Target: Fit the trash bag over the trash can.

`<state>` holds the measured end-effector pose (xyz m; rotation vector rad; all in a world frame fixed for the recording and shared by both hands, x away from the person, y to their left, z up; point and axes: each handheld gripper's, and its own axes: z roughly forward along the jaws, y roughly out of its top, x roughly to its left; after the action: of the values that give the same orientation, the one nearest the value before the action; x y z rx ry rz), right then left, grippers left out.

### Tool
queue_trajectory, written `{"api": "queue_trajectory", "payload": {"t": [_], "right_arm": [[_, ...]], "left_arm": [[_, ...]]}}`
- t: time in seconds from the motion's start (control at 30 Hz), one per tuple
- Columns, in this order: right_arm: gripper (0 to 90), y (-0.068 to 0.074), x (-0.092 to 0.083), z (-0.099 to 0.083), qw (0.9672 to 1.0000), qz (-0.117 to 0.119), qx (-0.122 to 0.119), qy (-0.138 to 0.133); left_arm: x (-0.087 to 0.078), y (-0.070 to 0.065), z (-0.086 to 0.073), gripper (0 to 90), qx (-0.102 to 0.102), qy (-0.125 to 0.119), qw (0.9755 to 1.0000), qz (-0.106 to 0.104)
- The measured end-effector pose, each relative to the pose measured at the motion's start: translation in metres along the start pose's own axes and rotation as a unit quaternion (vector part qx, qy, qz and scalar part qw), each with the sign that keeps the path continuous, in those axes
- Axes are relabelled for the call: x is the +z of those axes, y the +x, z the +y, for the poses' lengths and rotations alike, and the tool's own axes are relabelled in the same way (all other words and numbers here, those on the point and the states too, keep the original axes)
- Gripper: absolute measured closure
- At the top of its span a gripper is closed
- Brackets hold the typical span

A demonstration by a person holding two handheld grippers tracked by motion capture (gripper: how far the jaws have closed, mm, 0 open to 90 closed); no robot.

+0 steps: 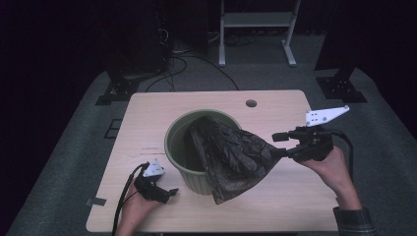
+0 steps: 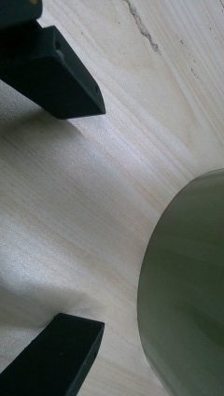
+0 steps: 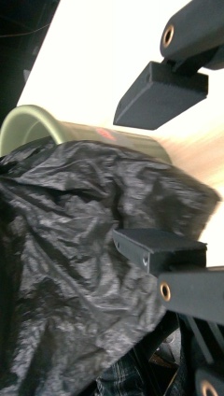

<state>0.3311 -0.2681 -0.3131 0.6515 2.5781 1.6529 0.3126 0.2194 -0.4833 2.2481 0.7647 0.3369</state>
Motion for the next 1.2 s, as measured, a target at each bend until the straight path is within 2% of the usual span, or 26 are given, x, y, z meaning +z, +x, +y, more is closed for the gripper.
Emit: {"api": "queue_trajectory", "payload": {"t": [0.1, 0.13, 0.23, 0.37, 0.63, 0.8, 0.97, 1.2], "right_arm": [[38.4, -0.001, -0.001, -0.009, 0.9997, 0.007, 0.021, 0.005], [46.8, -0.002, 0.0, -0.012, 0.9995, 0.014, 0.028, 0.008], [66.5, -0.003, 0.002, -0.018, 0.9991, 0.032, 0.028, 0.011], [89.4, -0.002, 0.007, -0.021, 0.9992, 0.033, 0.009, 0.022], [89.7, -0.007, 0.008, -0.018, 0.9999, -0.001, 0.001, 0.013], [89.6, -0.021, 0.004, -0.01, 0.9995, -0.03, -0.001, 0.004], [89.6, -0.041, 0.006, 0.009, 0.9981, -0.062, -0.003, 0.004], [89.7, -0.063, 0.016, 0.038, 0.9959, -0.09, -0.008, -0.006]], "left_arm": [[0.0, 0.0, 0.0, 0.0, 0.0, 0.001, 1.0, 0.0], [0.0, 0.0, 0.0, 0.0, 0.0, 0.001, 1.0, 0.0], [0.0, 0.0, 0.0, 0.0, 0.0, 0.001, 1.0, 0.0], [0.0, 0.0, 0.0, 0.0, 0.0, 0.001, 1.0, 0.0], [0.0, 0.0, 0.0, 0.0, 0.0, 0.001, 1.0, 0.0], [0.0, 0.0, 0.0, 0.0, 0.0, 0.001, 1.0, 0.0], [0.0, 0.0, 0.0, 0.0, 0.0, 0.0, 1.0, 0.0], [0.0, 0.0, 0.0, 0.0, -0.001, 0.0, 1.0, 0.001]]}}
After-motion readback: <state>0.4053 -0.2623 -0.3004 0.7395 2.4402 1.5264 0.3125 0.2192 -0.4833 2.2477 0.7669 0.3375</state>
